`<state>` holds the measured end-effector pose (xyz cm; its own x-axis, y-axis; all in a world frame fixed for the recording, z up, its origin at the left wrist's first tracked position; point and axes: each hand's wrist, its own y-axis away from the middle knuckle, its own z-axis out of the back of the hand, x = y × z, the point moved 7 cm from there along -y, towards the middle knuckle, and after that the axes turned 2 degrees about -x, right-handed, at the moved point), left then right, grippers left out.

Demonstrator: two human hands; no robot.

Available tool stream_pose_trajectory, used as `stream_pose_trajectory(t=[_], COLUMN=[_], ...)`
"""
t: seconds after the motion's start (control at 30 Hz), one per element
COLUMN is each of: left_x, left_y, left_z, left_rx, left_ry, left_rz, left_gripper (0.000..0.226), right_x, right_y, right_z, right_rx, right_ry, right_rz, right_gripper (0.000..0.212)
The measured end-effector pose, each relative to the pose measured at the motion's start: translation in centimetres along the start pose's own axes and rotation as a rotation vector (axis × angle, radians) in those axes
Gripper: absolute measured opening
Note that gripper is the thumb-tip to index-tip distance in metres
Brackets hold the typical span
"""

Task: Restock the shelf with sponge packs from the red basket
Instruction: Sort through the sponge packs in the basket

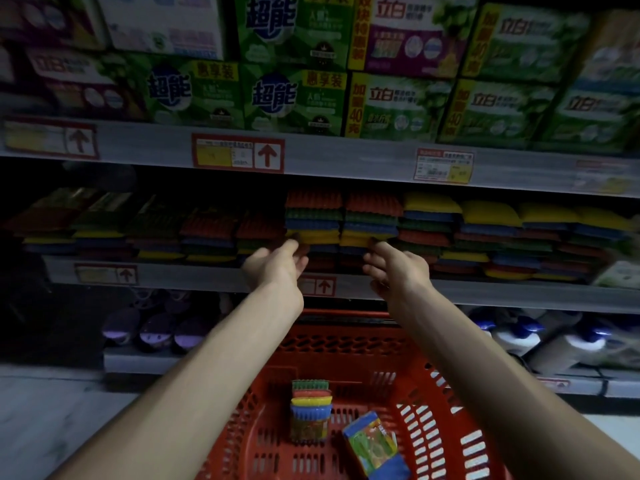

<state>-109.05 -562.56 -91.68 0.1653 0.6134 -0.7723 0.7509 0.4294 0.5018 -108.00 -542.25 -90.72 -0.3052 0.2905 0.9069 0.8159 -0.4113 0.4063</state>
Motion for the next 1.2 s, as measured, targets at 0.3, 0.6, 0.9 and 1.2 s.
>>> stream_pose_trajectory(t=[0.3, 0.6, 0.9, 1.2], left_x=[-1.0, -1.1, -1.0, -1.2], left_y=[1.9, 5.4, 4.8, 4.9], left_z=[1.2, -0.4, 0.1, -0.2], left_rx=[0.096, 0.429, 0.435, 0.432], left_ry=[-0.287, -1.475, -1.756, -1.781], left_rz=[-0.172, -1.181, -1.354, -1.365], left_gripper=[0.014, 0.053, 0.067, 0.064], right_x=[0.5, 2.9, 1.7, 1.2], right_y=[1.4, 5.2, 6.5, 6.1], right_z=[-0.4, -0.9, -0.1, -0.3], right_rx=[0.064, 0.068, 0.121, 0.137], right_ry=[0.175, 0.94, 1.348, 1.422], right_rz=[0.084, 0.74, 0.983, 0.989], right_gripper=[0.03, 0.031, 0.062, 0.069])
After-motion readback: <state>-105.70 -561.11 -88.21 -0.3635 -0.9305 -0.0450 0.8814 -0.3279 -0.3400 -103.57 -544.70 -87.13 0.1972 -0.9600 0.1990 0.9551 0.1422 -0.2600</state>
